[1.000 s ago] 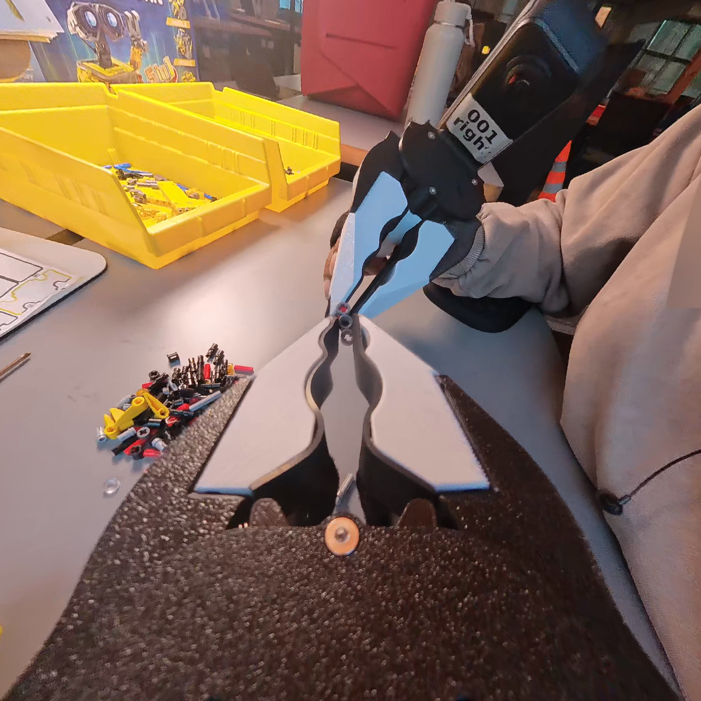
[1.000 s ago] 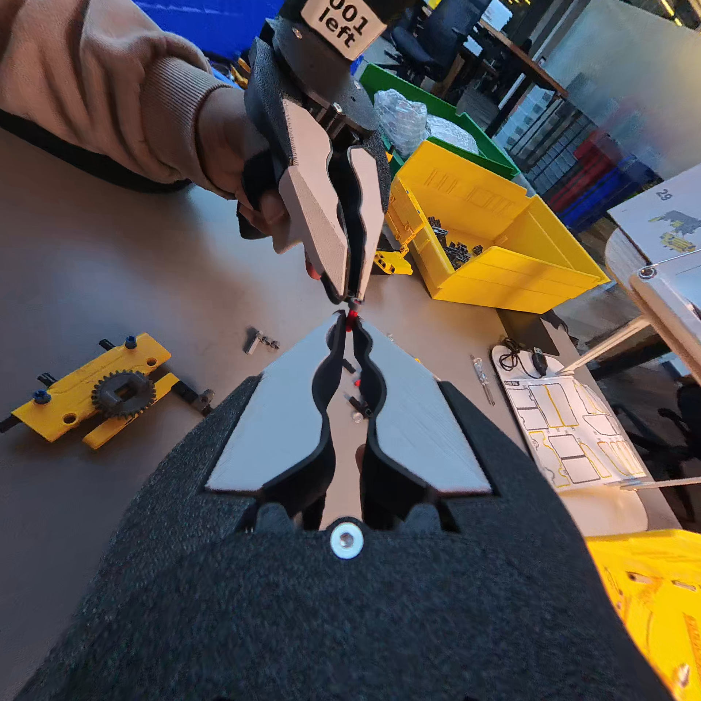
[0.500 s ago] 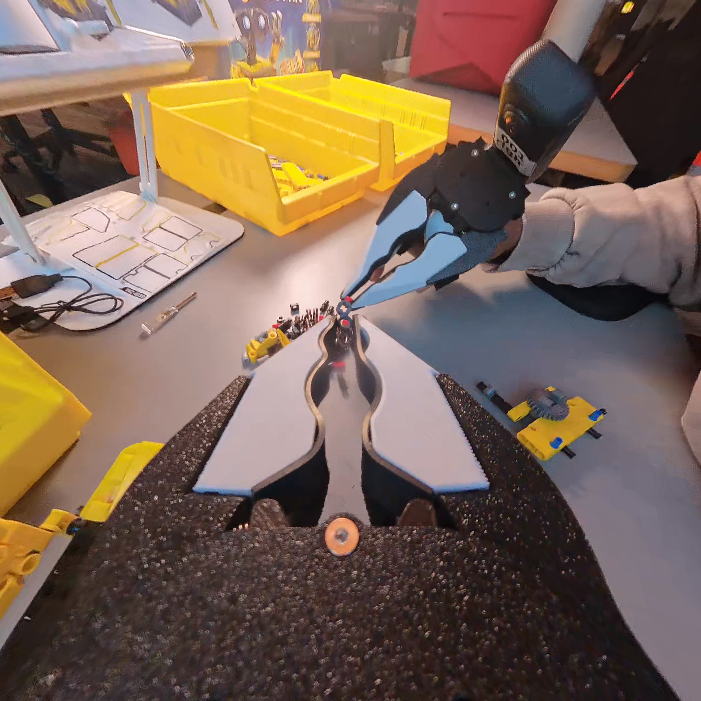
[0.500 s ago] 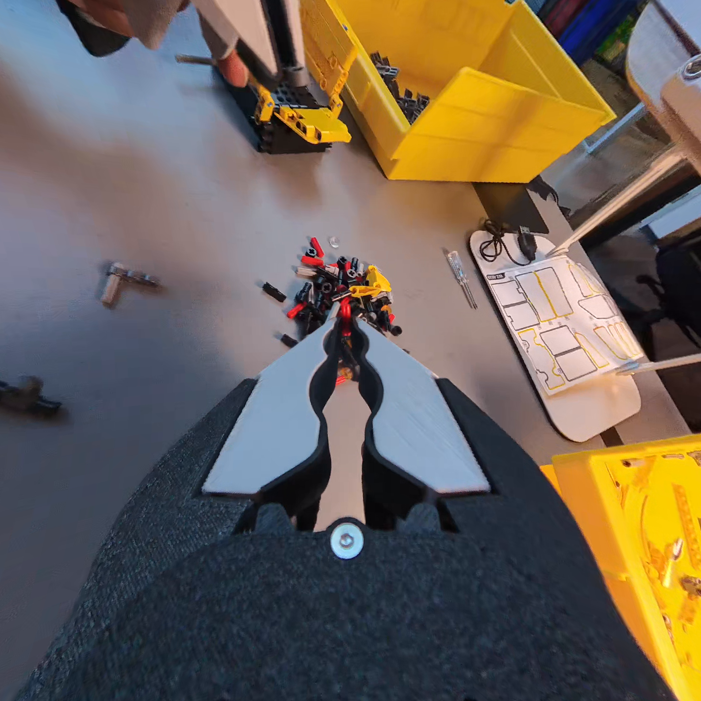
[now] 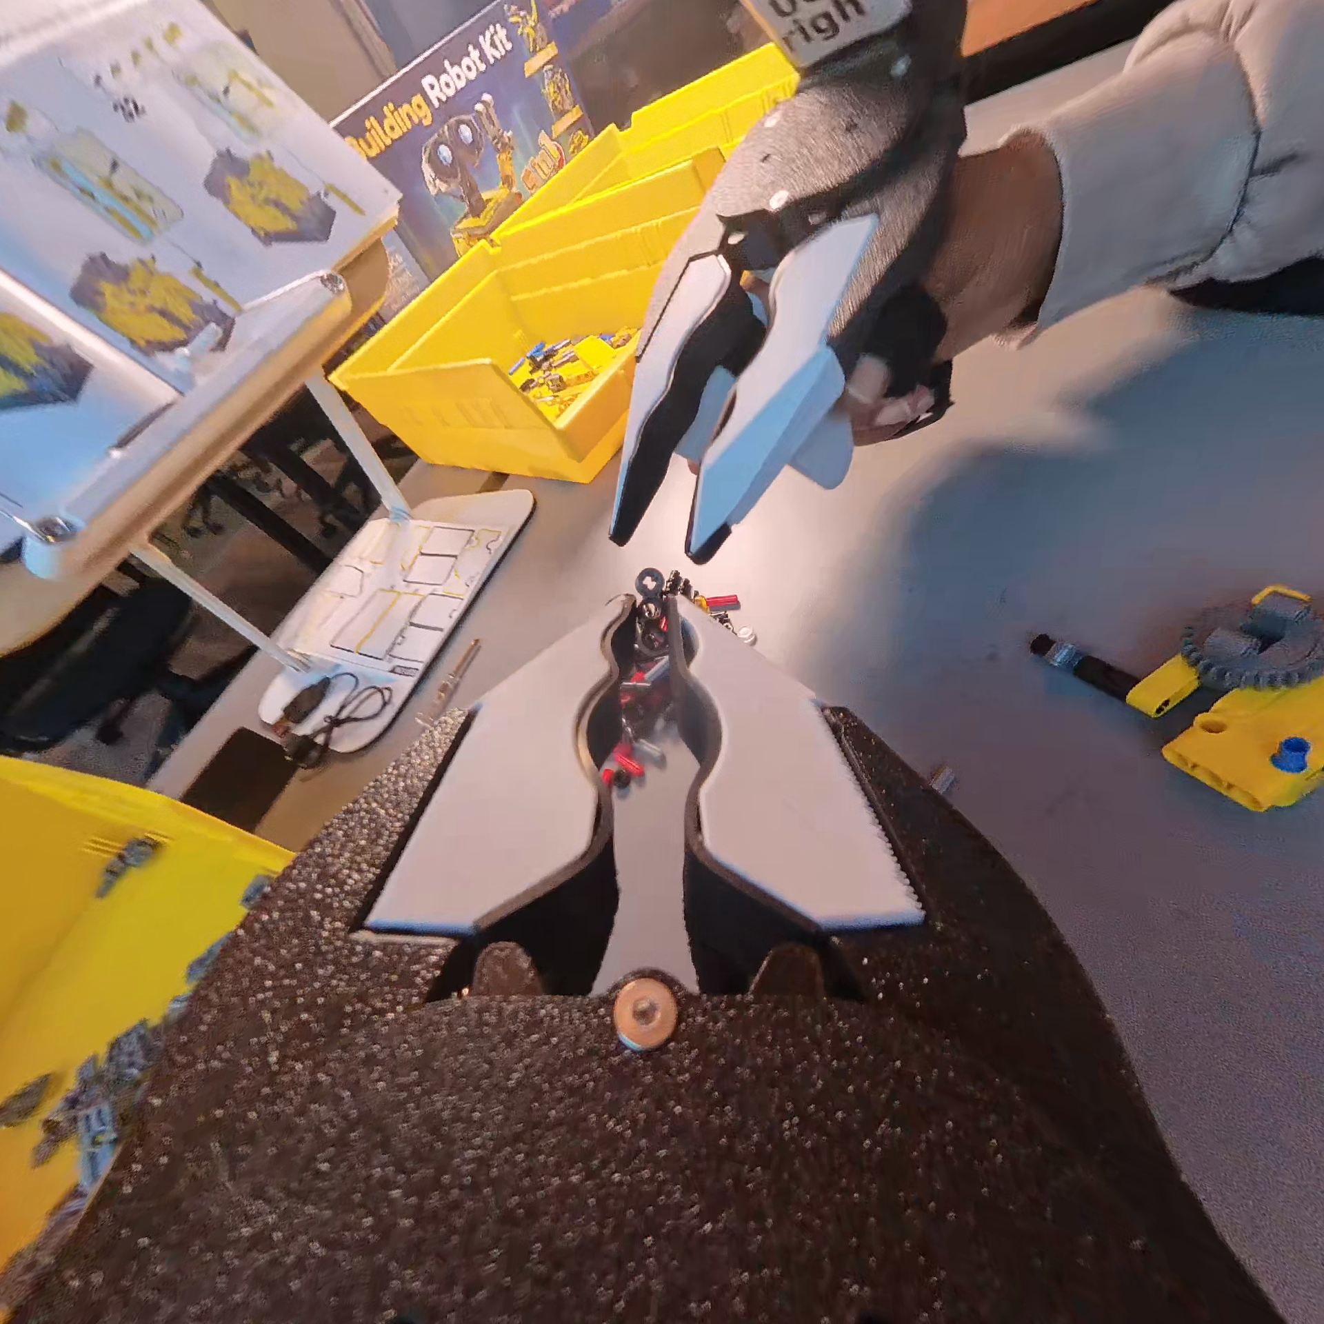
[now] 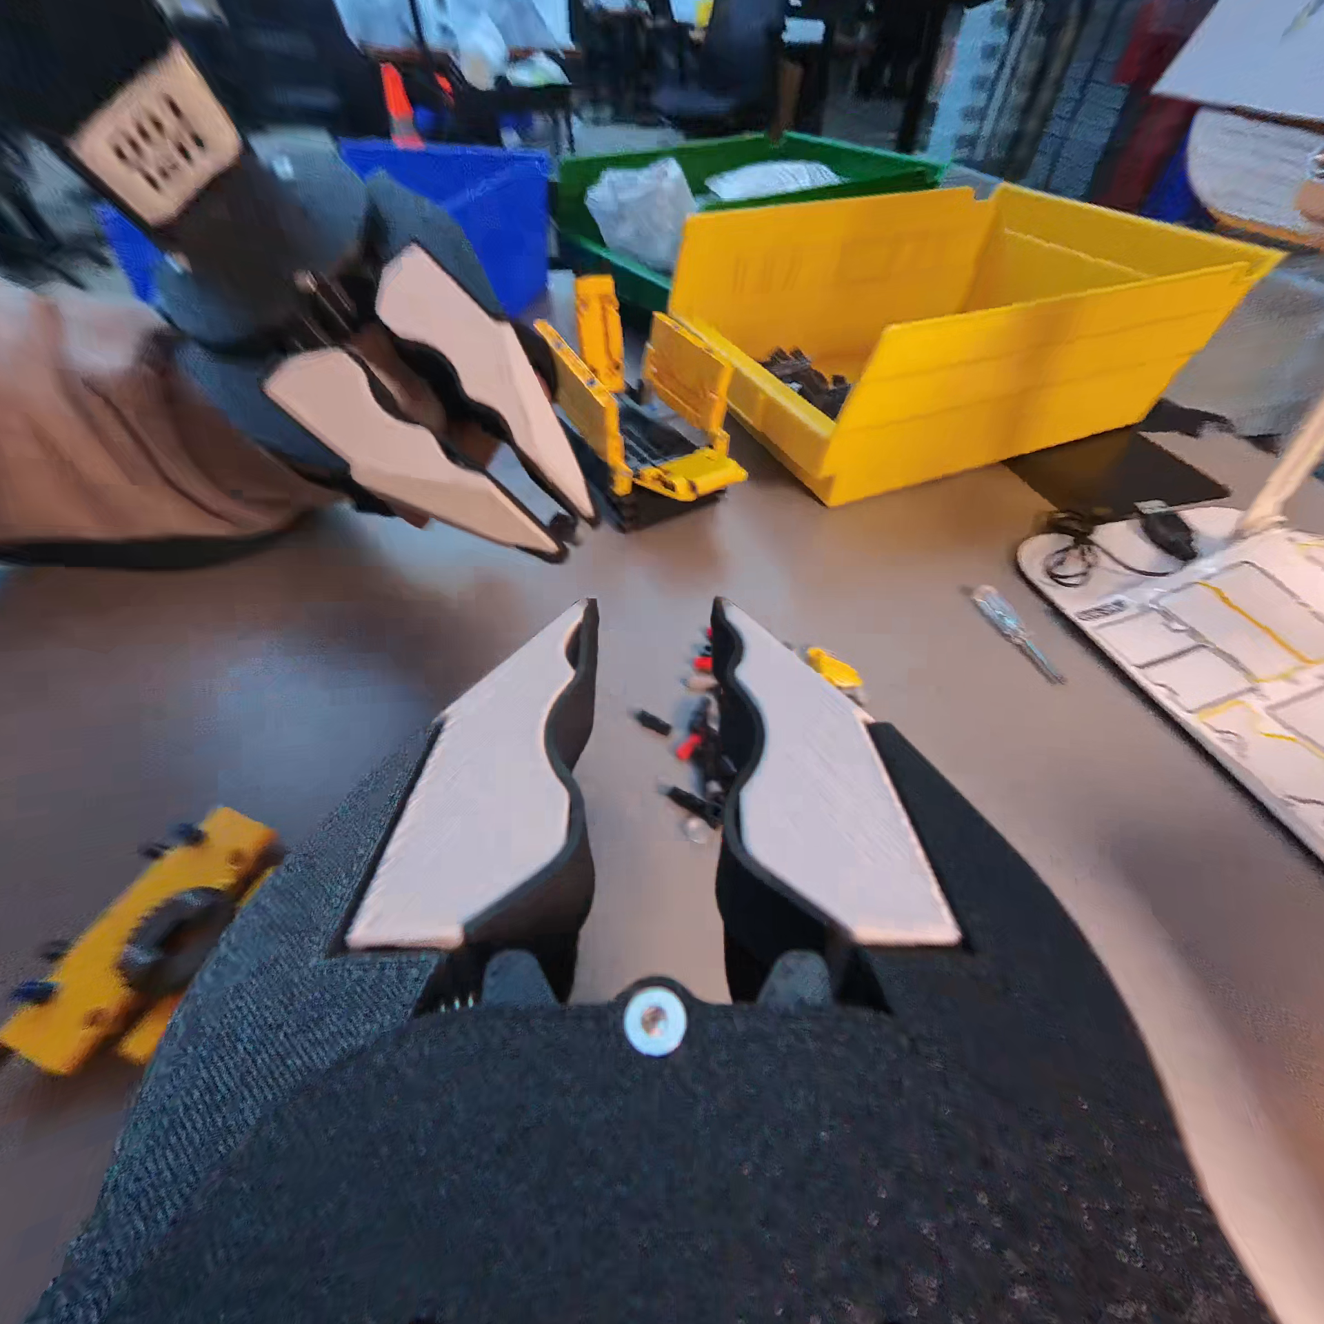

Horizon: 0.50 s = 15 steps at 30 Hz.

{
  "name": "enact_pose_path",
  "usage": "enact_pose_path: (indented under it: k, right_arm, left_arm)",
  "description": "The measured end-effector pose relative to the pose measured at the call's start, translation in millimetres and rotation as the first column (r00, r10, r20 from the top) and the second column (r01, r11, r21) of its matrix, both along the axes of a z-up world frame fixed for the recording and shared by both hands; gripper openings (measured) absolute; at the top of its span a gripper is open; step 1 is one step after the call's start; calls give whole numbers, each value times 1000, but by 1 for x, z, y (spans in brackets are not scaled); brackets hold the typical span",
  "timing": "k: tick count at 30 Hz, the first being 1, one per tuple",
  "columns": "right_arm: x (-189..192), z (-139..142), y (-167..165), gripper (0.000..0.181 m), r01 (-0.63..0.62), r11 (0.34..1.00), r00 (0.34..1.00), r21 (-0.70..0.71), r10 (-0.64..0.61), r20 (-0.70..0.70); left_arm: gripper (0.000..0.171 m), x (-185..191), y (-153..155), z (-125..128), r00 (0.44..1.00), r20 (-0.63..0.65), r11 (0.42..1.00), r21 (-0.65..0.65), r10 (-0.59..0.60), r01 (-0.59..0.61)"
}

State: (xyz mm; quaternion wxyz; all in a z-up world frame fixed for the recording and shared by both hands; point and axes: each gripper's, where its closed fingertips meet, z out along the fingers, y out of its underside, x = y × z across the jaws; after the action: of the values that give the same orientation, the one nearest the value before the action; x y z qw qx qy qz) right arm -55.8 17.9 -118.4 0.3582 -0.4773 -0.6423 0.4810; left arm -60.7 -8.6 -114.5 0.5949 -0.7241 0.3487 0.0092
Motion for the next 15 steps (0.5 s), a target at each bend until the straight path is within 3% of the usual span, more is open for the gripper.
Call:
enact_pose_path:
  k: [4,9,15]
  right_arm:
    - [4,15,-26,18,-105,969,994,-225,103,-17]
    - [1,10,-34,11,-126,956,992,-264,130,-4]
    - [1,13,-36,4,-133,950,991,-282,131,-25]
  left_arm:
    - [7,8,-2,1,991,-135,997,78,-1,12]
    - [6,11,-3,0,975,-222,994,113,13,12]
    - [6,12,-3,1,974,-225,993,114,8,18]
